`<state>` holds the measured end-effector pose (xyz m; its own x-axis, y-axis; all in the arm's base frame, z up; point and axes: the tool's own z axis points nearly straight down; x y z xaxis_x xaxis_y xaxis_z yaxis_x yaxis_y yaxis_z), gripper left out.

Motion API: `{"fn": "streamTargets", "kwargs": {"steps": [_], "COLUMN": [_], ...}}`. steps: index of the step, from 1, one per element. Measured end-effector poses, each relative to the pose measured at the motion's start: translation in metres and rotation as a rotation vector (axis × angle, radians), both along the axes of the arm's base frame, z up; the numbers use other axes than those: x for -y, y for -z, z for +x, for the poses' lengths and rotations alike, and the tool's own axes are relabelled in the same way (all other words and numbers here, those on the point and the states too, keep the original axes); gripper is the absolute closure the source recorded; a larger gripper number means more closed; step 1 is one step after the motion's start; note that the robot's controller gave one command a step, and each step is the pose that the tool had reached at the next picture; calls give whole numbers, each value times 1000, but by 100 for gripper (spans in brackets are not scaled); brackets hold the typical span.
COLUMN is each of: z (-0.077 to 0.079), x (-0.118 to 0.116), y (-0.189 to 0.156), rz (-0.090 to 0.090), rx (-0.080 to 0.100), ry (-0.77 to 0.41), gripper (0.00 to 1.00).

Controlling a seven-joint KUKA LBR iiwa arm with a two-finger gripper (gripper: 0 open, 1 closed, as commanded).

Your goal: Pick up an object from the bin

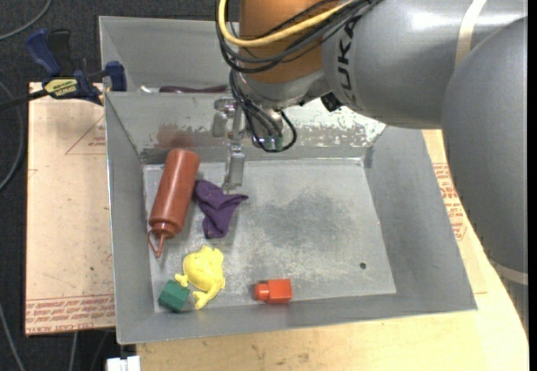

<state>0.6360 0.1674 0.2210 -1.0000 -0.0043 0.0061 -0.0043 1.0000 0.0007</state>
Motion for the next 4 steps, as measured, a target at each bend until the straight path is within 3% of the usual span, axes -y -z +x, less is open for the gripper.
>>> {"fn": "streamTargets", "kwargs": {"steps": [1, 2, 3, 4], "z": [1, -13, -66, -67], "x": [1, 9, 9, 12], "y": [-5, 39, 67, 132], "rz": [1, 2, 1, 4], "rx": [8, 12, 6, 13], "ry": [3, -49, -82, -173], "gripper": [0, 0, 0, 100]}}
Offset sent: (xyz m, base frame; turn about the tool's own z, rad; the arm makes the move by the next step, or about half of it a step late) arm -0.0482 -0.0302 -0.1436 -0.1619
